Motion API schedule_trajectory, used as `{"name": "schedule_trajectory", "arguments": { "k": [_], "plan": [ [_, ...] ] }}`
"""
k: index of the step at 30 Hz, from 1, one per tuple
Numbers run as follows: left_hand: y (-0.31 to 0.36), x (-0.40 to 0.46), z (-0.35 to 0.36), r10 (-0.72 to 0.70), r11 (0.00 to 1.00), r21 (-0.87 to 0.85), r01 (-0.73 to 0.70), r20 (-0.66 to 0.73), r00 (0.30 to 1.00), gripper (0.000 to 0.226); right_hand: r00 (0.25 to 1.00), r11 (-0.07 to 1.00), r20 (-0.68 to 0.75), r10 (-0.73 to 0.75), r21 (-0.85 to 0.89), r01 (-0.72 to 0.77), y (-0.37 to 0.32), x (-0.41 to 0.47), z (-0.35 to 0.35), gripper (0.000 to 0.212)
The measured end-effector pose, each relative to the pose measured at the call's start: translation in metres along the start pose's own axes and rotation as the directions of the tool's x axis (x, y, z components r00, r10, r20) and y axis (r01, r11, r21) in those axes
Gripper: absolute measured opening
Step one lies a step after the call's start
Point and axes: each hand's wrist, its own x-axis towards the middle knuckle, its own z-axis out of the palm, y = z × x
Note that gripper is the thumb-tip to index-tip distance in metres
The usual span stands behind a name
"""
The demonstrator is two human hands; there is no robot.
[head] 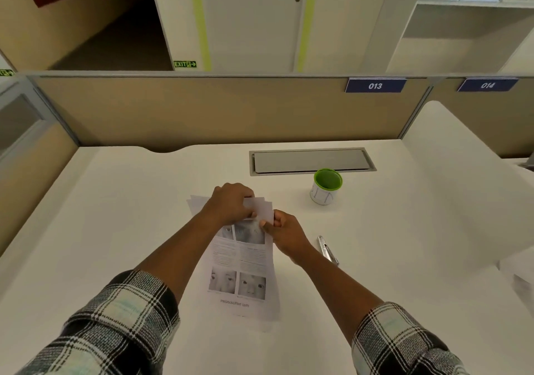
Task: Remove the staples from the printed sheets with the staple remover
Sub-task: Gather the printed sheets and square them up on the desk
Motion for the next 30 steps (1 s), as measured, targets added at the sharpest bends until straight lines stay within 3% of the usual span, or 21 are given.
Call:
{"name": "schedule_trajectory", "arguments": {
  "k": [3,7,9,13,16,18,20,25,27,30],
  "plan": [
    [0.001,0.000,0.004,-0.020,1.000,0.012,0.020,-0.019,1.000,0.032,1.000,0.999,-0.006,0.021,0.030,-0.020,0.008,-0.001,0.001,0.026],
    [0.001,-0.004,0.013,-0.129,0.990,0.047,0.134,-0.097,0.987,0.079,0.997,0.989,-0.055,0.055,0.142,-0.047,0.017,-0.001,-0.002,0.022],
    [-0.001,-0.006,0.020,-0.250,0.963,0.059,0.264,-0.170,0.953,0.104,0.993,0.978,-0.078,0.087,0.196,-0.070,0.020,0.000,-0.004,0.019],
    [-0.002,-0.011,0.038,-0.576,0.804,-0.257,0.537,-0.109,0.810,0.134,0.991,0.953,-0.063,0.121,0.286,-0.098,0.023,-0.002,-0.008,0.019],
    [-0.013,-0.018,0.044,-0.626,0.621,-0.582,0.524,0.034,0.779,0.148,0.993,0.934,-0.016,0.121,0.340,-0.108,0.023,-0.003,-0.011,0.025],
    [-0.019,-0.023,0.047,-0.590,0.455,-0.756,0.470,0.140,0.795,0.141,0.991,0.920,0.029,0.129,0.370,-0.130,0.024,-0.003,-0.014,0.030],
    [-0.027,-0.028,0.049,-0.565,0.351,-0.823,0.446,0.193,0.802,0.121,0.989,0.909,0.065,0.135,0.390,-0.149,0.024,-0.004,-0.017,0.030],
    [-0.051,-0.037,0.043,-0.445,0.303,-0.896,0.325,0.169,0.879,0.048,0.983,0.883,0.064,0.171,0.433,-0.181,0.028,-0.002,-0.025,0.025],
    [-0.067,-0.037,0.044,-0.385,0.271,-0.908,0.319,0.202,0.901,0.056,0.981,0.872,0.059,0.187,0.451,-0.193,0.031,-0.002,-0.028,0.027],
    [-0.074,-0.037,0.044,-0.297,0.303,-0.898,0.319,0.229,0.927,0.072,0.976,0.852,0.061,0.210,0.478,-0.213,0.036,-0.004,-0.028,0.027]
  ]
}}
